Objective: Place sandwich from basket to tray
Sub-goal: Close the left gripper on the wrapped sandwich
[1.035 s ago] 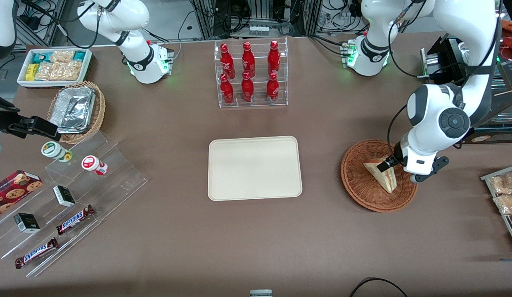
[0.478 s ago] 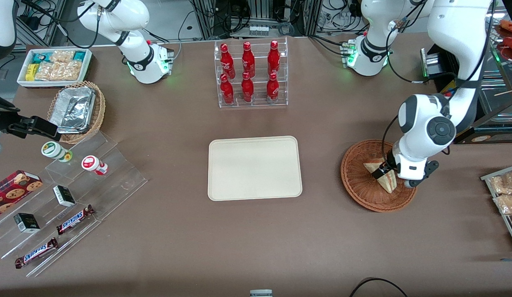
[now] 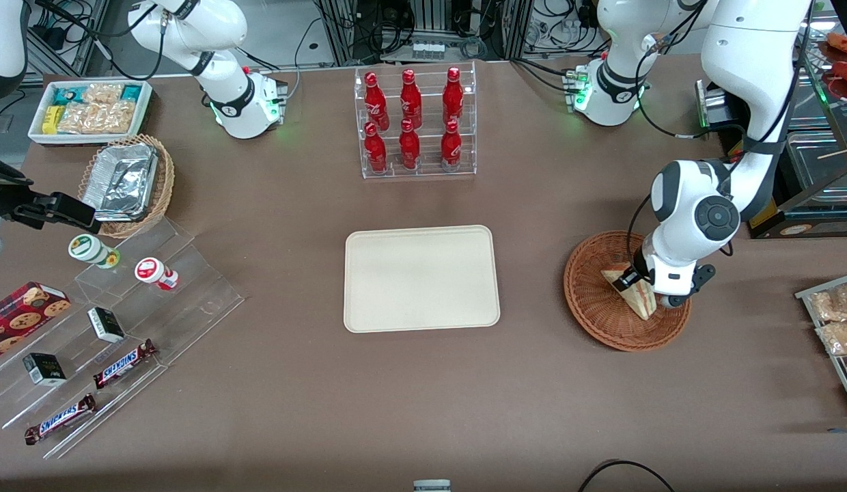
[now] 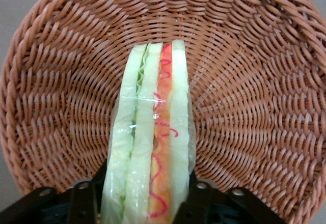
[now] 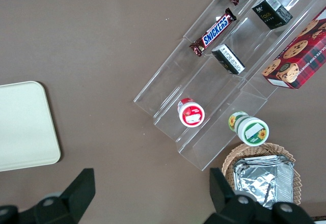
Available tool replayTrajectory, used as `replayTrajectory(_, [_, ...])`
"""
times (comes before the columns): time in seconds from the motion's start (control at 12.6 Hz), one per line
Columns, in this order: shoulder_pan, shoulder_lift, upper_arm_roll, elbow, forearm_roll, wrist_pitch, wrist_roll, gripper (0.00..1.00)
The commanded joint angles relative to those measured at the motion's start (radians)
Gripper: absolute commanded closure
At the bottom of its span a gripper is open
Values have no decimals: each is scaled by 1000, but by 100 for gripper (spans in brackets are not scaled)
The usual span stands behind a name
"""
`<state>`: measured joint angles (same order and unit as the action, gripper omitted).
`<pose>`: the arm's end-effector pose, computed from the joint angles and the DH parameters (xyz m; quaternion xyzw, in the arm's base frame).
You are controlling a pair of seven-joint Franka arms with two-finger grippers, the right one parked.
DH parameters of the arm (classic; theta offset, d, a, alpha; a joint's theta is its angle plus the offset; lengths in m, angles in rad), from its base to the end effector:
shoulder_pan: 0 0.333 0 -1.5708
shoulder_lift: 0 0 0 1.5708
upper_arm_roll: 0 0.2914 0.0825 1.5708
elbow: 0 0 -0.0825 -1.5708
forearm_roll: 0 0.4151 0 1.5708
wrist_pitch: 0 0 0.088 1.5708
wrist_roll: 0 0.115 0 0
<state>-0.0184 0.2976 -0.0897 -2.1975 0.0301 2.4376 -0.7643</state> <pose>0.5582 -0.0620 0.1866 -0.9495 -0.3125 0.0270 0.0084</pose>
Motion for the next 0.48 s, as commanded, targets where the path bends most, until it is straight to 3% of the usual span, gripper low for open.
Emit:
replayTrajectory(0.0, [-6, -61, 1, 21, 8, -96, 61, 100])
replayTrajectory(0.4, [-92, -54, -8, 238, 21, -377, 201, 100])
